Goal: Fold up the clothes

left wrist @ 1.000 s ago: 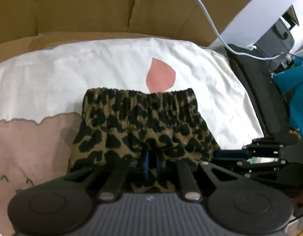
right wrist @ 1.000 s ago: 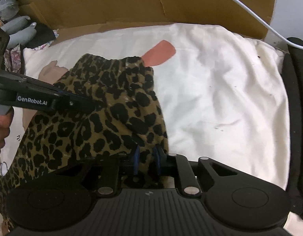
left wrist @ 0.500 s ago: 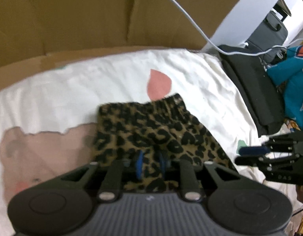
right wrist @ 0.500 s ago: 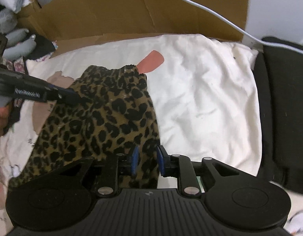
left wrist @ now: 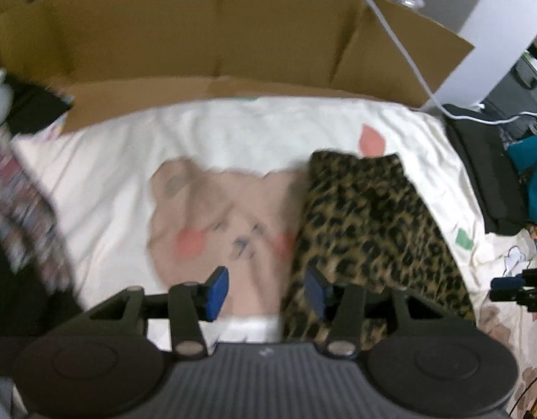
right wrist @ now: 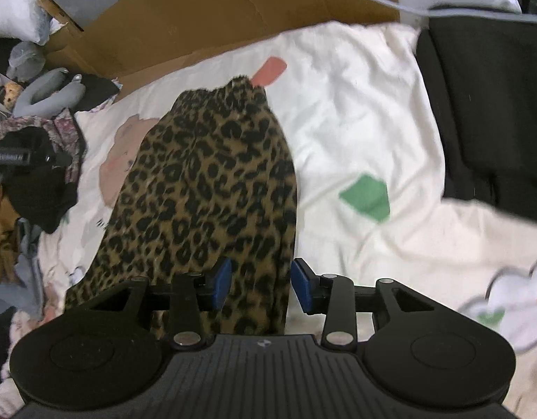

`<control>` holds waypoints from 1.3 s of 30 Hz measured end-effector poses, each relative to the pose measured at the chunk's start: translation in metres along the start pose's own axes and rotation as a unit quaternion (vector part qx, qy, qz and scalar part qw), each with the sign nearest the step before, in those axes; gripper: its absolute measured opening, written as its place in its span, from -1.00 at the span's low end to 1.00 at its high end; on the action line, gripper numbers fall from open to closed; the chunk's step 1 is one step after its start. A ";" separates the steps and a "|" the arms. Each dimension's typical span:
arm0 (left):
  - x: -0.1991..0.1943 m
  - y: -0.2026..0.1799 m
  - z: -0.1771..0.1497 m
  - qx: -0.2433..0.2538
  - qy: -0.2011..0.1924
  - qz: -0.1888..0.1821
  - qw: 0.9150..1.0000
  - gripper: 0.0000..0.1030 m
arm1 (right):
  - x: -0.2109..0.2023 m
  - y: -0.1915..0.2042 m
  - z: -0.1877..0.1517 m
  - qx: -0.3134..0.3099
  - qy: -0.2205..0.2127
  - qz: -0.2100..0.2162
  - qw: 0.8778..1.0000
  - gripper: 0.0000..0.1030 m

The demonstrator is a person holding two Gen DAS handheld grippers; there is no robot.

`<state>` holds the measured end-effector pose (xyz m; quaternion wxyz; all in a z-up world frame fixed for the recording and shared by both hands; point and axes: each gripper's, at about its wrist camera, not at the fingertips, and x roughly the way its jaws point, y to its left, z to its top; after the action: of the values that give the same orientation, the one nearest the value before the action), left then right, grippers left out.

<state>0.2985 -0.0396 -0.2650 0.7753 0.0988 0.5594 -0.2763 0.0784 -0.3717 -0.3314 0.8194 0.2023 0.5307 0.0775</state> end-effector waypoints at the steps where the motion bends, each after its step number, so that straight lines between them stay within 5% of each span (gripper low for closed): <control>1: -0.005 0.006 -0.009 -0.006 0.003 0.000 1.000 0.06 | -0.002 -0.001 -0.005 0.004 0.004 0.005 1.000 -0.13; 11: -0.034 0.060 -0.109 -0.077 0.030 0.021 0.996 0.07 | 0.003 -0.008 -0.057 0.031 0.050 0.038 0.998 -0.13; 20: -0.023 0.075 -0.179 -0.139 0.060 -0.034 0.988 0.06 | 0.012 -0.020 -0.069 0.057 0.077 0.040 0.995 -0.13; 26: 0.005 0.077 -0.206 -0.163 0.085 -0.077 0.980 -0.13 | 0.022 -0.025 -0.077 0.054 0.108 0.045 0.992 -0.13; 39: 0.033 0.081 -0.241 -0.210 0.102 -0.140 0.962 -0.18 | 0.044 -0.027 -0.090 0.078 0.127 0.060 0.987 -0.11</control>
<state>0.1541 0.1286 -0.3935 0.6708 -0.1181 0.6895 -0.2463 0.0138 -0.3587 -0.4110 0.7210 0.2853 0.6219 0.1096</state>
